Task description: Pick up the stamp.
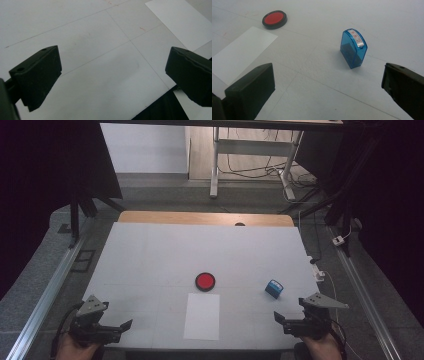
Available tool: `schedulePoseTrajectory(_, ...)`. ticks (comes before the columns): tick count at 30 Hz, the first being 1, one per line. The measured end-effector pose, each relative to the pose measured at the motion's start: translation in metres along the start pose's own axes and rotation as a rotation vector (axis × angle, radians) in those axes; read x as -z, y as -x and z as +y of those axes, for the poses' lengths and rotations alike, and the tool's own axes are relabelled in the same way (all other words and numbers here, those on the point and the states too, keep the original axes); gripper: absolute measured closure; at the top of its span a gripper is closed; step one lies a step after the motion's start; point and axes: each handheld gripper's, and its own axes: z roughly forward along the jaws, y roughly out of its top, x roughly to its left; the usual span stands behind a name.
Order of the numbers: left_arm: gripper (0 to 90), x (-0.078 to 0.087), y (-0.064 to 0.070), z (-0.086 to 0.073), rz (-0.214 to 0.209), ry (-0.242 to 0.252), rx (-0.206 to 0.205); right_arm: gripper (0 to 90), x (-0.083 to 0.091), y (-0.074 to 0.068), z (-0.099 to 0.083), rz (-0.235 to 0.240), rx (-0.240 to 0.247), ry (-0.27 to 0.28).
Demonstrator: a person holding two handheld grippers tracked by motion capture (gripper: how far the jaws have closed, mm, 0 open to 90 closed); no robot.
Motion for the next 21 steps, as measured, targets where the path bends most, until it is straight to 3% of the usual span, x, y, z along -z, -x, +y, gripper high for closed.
schedulePoseTrajectory(21, 0.2, -0.0026, -0.0011, 0.0004, -0.015, -0.027, 0.006, 0.0, -0.0028, 0.0, 0.0011, 0.017, 0.0, -0.021)
